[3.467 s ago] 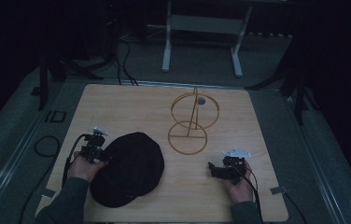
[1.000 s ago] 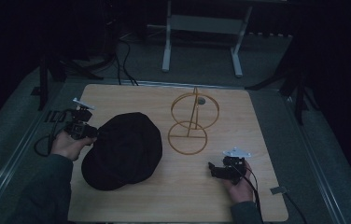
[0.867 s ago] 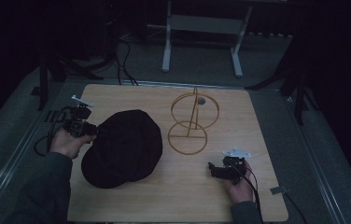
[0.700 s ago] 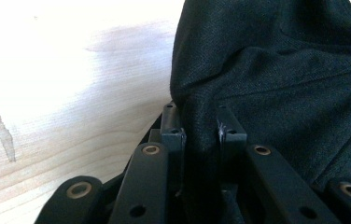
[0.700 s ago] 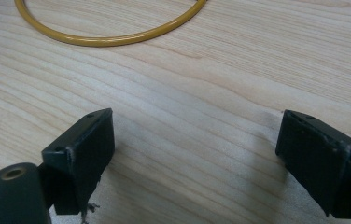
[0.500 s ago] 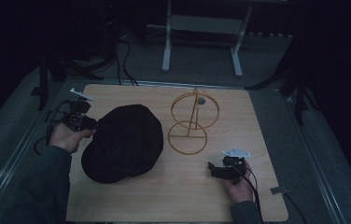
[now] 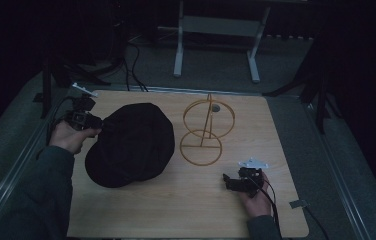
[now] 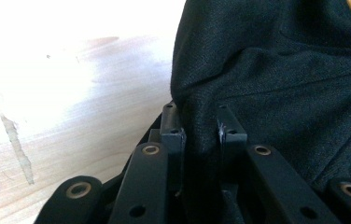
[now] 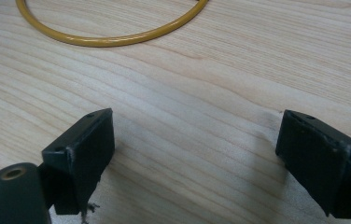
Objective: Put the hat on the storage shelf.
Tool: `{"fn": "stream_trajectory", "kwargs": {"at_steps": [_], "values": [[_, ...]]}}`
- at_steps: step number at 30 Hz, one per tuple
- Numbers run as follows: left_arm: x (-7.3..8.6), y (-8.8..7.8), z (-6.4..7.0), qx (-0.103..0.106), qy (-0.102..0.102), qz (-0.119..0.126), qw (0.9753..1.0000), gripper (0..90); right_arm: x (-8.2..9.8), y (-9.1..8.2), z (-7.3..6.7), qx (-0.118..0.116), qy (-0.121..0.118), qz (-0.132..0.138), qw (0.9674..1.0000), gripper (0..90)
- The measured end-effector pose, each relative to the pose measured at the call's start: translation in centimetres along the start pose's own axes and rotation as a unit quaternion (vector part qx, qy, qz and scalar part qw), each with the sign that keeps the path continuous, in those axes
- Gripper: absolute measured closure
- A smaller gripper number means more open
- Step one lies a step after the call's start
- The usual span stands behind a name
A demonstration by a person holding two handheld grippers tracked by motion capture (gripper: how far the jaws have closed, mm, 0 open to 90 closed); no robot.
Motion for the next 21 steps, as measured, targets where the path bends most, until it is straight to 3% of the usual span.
{"fn": "stream_trajectory", "kwargs": {"at_steps": [3, 10, 21], "values": [[-0.5, -0.3, -0.1, 0.003, 0.002, -0.004, 1.0, 77.3, 0.0, 0.0, 0.0, 0.0, 0.0, 0.0, 1.0, 11.5], [-1.5, -0.7, -0.2, -0.011, 0.014, -0.014, 0.9997, 77.3, 0.0, 0.0, 0.0, 0.0, 0.0, 0.0, 1.0, 11.5], [-2.1, -0.6, -0.4, 0.0, 0.01, -0.012, 0.9999, 77.2, 0.0, 0.0, 0.0, 0.0, 0.0, 0.0, 1.0, 11.5]]}}
Point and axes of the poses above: each handheld gripper's, and its own axes: y roughly forward along the jaws, x roughly out of its underside, z roughly to its right, the point moved 5 cm from there along y, roughly forward along the jaws, and after that the axes turned 14 degrees about z, right-handed, at the moved point
